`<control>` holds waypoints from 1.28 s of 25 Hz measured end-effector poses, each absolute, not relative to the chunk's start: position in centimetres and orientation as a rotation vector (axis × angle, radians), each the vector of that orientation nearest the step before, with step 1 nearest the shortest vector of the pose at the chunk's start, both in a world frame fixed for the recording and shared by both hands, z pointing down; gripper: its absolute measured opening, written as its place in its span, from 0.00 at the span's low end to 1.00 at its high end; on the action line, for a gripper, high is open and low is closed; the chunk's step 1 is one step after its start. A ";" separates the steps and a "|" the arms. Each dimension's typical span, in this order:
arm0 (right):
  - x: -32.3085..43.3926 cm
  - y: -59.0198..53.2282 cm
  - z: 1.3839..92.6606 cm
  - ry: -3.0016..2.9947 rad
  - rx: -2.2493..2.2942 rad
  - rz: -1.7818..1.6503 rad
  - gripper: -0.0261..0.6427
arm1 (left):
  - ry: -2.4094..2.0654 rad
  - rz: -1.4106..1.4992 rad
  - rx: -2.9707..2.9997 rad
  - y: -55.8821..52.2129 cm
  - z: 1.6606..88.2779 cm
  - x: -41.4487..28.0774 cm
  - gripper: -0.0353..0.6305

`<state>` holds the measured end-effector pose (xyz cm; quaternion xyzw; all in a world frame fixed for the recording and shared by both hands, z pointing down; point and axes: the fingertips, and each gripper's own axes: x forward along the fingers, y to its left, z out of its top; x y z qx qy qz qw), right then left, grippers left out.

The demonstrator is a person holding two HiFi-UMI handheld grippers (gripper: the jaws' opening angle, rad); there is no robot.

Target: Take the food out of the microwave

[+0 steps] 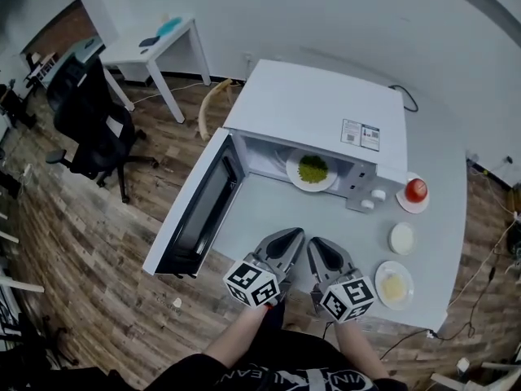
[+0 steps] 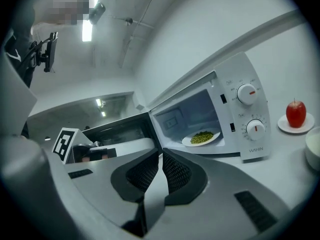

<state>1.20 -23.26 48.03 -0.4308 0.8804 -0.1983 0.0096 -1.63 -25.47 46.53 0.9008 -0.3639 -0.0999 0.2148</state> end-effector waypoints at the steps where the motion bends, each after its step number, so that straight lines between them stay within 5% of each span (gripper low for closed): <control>1: 1.1 -23.9 48.4 2.741 -1.354 -0.640 0.10 | -1.001 -0.277 2.486 -26.0 46.8 -1.7 0.07; 20: 2.6 -34.4 53.2 2.271 -1.442 -1.161 0.11 | -0.901 -0.257 2.218 -34.3 51.7 -2.5 0.07; 32: 4.3 -38.5 54.2 1.951 -1.384 -1.347 0.23 | -0.865 -0.267 2.144 -36.8 53.0 -3.0 0.07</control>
